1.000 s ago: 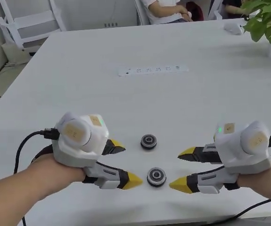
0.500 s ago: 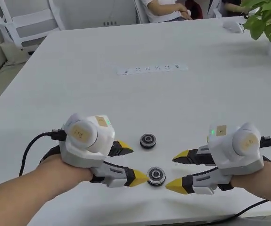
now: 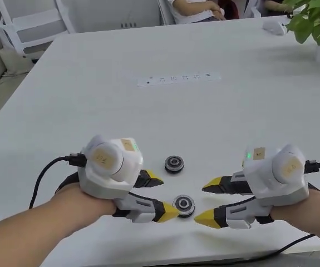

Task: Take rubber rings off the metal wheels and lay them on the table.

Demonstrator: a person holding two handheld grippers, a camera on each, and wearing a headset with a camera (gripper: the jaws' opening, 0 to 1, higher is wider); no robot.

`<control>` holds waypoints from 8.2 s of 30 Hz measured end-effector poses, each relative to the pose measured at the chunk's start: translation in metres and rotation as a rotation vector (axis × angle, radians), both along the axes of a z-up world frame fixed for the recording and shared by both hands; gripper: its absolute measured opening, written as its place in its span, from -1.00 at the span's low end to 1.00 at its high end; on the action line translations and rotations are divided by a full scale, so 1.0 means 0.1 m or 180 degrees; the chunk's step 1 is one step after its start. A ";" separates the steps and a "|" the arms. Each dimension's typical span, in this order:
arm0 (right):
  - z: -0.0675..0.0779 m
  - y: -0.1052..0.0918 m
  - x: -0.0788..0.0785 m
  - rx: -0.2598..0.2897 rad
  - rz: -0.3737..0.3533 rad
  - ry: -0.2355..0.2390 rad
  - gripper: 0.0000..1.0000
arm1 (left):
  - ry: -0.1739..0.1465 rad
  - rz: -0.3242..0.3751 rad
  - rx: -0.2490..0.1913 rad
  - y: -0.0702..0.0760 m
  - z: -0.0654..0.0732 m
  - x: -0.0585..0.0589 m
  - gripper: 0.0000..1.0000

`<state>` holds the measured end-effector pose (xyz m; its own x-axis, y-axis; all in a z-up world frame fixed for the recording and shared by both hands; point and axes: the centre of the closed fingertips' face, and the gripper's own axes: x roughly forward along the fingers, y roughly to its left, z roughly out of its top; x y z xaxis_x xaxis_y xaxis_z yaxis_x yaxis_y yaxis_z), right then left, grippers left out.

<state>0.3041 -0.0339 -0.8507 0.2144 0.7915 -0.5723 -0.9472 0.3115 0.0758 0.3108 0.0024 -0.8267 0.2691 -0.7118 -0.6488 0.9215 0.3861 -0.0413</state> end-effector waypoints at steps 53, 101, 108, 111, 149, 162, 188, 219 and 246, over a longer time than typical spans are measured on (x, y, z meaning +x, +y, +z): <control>-0.07 0.06 -0.02 0.0018 0.0082 0.0047 -0.29 | -0.0146 -0.0171 0.0137 -0.22 -0.22 -0.01 -0.72; -0.13 0.12 -0.02 0.0204 -0.0105 0.0381 -0.63 | -0.0183 -0.0062 0.0081 -0.22 -0.23 0.00 -0.72; -0.14 0.09 -0.03 0.0176 -0.0116 0.0384 -0.74 | -0.0196 -0.0054 0.0082 -0.22 -0.23 0.00 -0.73; -0.14 0.09 -0.03 0.0165 -0.0113 0.0374 -0.77 | -0.0196 -0.0054 0.0083 -0.22 -0.23 0.00 -0.73; -0.10 0.02 0.04 0.0286 -0.0457 0.0648 -1.00 | -0.0234 -0.0042 0.0088 -0.22 -0.23 0.01 -0.73; -0.03 0.01 0.10 0.0554 -0.0715 0.0886 -1.00 | -0.0248 -0.0005 0.0101 -0.23 -0.23 0.01 -0.74; 0.02 0.06 0.06 0.0577 -0.0701 0.0994 -1.00 | -0.0274 0.0005 0.0187 -0.23 -0.24 0.00 -0.76; 0.05 0.11 -0.01 0.0617 -0.0595 0.1001 -1.00 | -0.0261 0.0005 0.0197 -0.24 -0.24 -0.01 -0.77; 0.14 0.16 -0.04 0.0801 -0.0500 0.1029 -1.00 | -0.0267 -0.0008 0.0179 -0.24 -0.25 -0.01 -0.77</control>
<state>0.2997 -0.0177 -0.8365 0.1849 0.8869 -0.4233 -0.8048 0.3838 0.4527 0.3096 -0.0216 -0.8514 0.3225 -0.6757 -0.6629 0.9218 0.3833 0.0577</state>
